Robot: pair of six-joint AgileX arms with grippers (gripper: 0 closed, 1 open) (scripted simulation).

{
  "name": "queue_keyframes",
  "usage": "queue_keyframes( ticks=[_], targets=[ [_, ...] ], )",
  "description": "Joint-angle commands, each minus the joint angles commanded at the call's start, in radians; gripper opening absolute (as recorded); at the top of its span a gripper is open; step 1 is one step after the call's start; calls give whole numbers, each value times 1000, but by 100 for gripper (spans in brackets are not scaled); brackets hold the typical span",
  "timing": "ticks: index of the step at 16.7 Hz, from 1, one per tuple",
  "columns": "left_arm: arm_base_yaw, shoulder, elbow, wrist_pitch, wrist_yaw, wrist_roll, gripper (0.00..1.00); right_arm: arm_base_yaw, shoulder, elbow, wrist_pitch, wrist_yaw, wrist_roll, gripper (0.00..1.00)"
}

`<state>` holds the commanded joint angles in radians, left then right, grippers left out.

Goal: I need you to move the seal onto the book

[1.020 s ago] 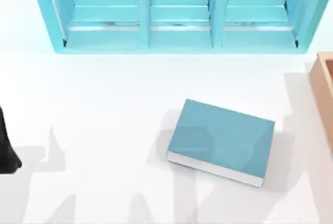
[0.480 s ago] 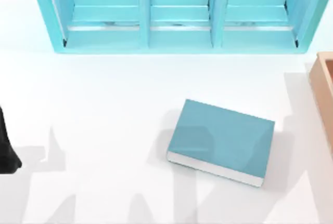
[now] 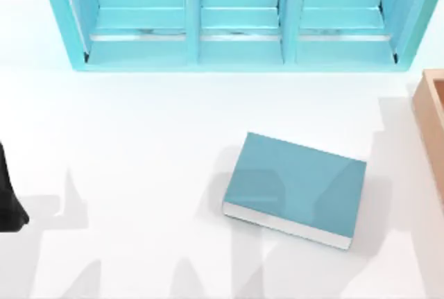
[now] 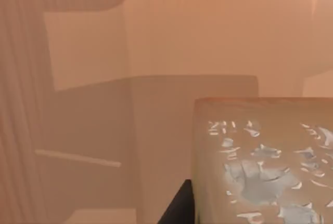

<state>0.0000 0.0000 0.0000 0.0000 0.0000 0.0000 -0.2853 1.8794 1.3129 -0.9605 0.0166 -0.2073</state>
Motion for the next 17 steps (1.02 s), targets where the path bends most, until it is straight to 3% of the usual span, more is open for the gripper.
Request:
queue_keyframes(
  ticks=[4, 9, 13, 17],
  targets=[
    [0, 0, 0, 0, 0, 0, 100, 62, -95, 108, -190, 26, 149, 0],
    [0, 0, 0, 0, 0, 0, 100, 244, -112, 276, -457, 20, 308, 0],
    [0, 0, 0, 0, 0, 0, 100, 397, -67, 390, -512, -4, 360, 0],
    [0, 0, 0, 0, 0, 0, 100, 430, -58, 411, -505, -11, 366, 0]
  ],
)
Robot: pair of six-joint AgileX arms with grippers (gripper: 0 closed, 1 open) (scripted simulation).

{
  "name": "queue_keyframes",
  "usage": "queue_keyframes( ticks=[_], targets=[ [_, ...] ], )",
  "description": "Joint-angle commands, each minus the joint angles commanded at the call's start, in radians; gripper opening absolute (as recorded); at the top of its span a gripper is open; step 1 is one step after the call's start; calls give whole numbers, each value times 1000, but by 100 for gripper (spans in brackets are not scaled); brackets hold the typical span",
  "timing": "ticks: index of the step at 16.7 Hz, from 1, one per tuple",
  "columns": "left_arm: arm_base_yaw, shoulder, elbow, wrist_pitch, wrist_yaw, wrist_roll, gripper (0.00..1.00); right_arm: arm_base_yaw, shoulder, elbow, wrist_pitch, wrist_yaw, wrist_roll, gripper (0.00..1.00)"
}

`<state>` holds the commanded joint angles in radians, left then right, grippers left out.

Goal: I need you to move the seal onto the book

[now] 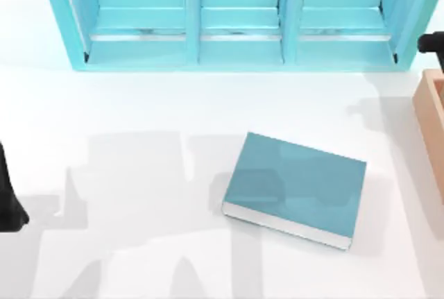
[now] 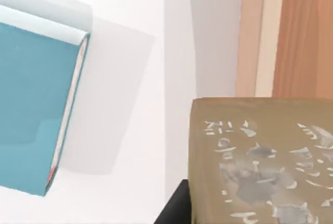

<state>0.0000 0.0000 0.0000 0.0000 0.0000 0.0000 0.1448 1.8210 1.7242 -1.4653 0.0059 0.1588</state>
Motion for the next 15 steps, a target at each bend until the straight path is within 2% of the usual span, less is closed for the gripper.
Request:
queue_keyframes(
  ticks=[5, 15],
  targets=[
    [0, 0, 0, 0, 0, 0, 100, 35, 19, -7, 17, -1, 40, 0],
    [0, 0, 0, 0, 0, 0, 100, 458, 205, -58, 252, -3, 466, 0]
  ],
)
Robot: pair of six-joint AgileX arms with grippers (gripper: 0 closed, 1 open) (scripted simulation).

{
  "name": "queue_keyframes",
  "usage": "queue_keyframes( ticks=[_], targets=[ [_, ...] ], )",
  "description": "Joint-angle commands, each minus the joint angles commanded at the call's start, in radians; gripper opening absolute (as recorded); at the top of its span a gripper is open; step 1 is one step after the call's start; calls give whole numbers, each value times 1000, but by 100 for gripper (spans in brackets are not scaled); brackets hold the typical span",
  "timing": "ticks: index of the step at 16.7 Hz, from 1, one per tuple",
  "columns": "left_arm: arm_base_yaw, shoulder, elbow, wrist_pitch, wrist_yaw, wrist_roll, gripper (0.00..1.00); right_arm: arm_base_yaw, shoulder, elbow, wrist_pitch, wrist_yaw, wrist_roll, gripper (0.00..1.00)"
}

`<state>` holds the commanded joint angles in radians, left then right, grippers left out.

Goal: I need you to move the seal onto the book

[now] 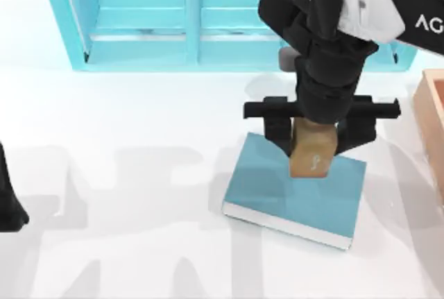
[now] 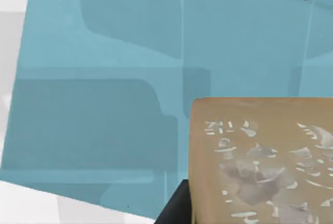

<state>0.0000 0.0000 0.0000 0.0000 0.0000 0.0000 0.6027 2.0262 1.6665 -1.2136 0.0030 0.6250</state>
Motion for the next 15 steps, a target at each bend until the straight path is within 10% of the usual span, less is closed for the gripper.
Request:
queue_keyframes(
  ticks=[12, 15],
  targets=[
    [0, 0, 0, 0, 0, 0, 100, 20, 5, 13, -3, 1, 20, 0],
    [0, 0, 0, 0, 0, 0, 100, 20, 5, 13, -3, 1, 20, 23]
  ],
)
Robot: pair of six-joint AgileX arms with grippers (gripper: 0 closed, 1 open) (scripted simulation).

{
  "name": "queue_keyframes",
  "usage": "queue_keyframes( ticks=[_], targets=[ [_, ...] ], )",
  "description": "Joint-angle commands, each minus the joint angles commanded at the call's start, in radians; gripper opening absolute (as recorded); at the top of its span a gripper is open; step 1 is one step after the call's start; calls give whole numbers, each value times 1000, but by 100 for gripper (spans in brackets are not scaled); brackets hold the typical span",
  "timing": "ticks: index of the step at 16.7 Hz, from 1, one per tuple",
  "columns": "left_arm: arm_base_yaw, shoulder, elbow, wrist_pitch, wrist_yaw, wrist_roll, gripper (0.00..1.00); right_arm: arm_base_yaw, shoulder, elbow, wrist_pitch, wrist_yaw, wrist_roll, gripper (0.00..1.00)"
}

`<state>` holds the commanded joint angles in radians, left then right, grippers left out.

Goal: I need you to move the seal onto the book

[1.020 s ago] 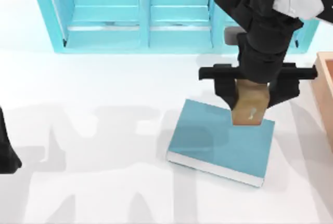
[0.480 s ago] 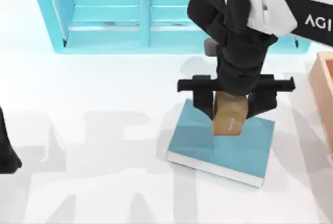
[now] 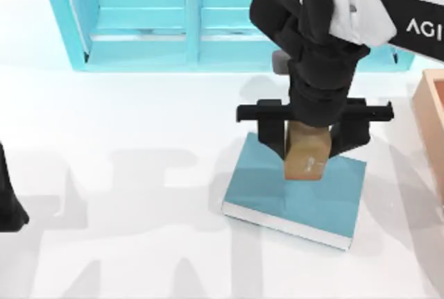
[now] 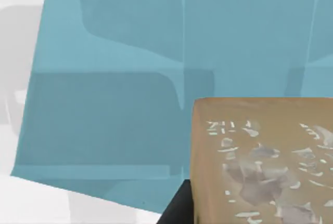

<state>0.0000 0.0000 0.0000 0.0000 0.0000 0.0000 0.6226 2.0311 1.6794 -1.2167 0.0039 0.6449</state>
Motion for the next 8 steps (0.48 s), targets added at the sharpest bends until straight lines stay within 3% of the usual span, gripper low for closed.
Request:
queue_keyframes(
  ticks=[8],
  targets=[
    [0, 0, 0, 0, 0, 0, 100, 0, 0, 0, 0, 0, 0, 83]
  ],
)
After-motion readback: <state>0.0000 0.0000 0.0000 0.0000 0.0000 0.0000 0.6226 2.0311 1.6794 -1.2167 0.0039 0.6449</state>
